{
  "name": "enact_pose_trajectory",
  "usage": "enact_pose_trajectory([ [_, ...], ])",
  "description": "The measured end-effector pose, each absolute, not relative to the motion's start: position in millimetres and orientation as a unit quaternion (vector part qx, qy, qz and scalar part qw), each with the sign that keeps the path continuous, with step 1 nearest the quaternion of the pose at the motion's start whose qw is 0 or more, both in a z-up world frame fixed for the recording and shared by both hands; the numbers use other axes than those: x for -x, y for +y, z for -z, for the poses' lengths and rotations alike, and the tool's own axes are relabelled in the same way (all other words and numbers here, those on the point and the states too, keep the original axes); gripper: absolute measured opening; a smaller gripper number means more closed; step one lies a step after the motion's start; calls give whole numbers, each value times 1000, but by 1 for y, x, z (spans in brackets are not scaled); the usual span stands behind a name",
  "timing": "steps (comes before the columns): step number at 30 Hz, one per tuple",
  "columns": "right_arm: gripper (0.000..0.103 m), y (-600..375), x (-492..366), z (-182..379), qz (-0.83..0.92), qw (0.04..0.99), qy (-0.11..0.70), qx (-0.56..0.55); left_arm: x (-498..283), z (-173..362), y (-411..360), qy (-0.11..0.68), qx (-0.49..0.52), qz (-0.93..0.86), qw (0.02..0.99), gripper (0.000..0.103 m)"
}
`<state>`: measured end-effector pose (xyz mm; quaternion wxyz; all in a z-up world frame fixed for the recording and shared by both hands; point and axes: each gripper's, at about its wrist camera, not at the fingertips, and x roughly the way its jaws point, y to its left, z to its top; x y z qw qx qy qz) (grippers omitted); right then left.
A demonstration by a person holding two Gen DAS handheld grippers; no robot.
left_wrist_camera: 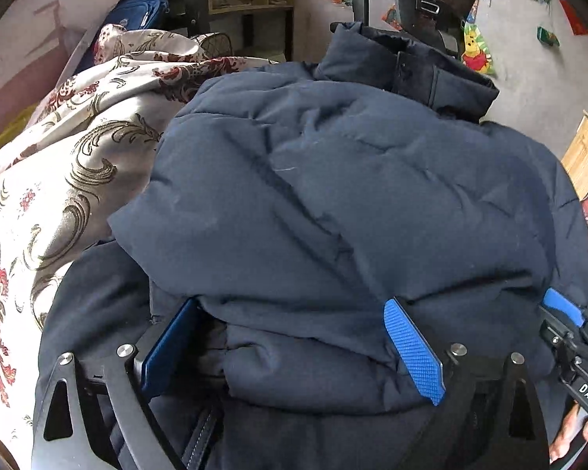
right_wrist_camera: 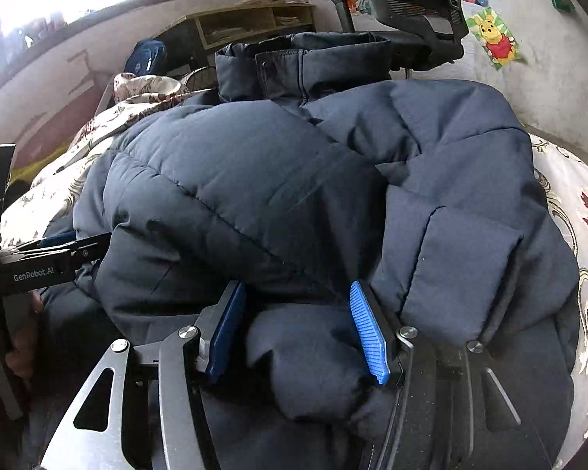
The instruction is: Fold large clothes
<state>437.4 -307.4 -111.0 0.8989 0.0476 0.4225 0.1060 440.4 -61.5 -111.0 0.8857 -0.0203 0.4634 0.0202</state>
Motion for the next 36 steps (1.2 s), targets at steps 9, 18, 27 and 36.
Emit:
enact_pose_trajectory([
  [9,60,-340,-414,94,-107,886,415,-180,-429,90,-44,463,64,-31,883,101],
  [18,84,-346,-361,40,-74,908,384,-151,-377,35,-38,418,58,-37,906,101],
  [27,91,-324,-308,-23,-102,912,373,-133,-302,-27,-23,380,61,-24,923,103],
  [36,92,-287,-224,-101,-113,921,363,-85,-206,-86,9,331,48,-14,942,103],
])
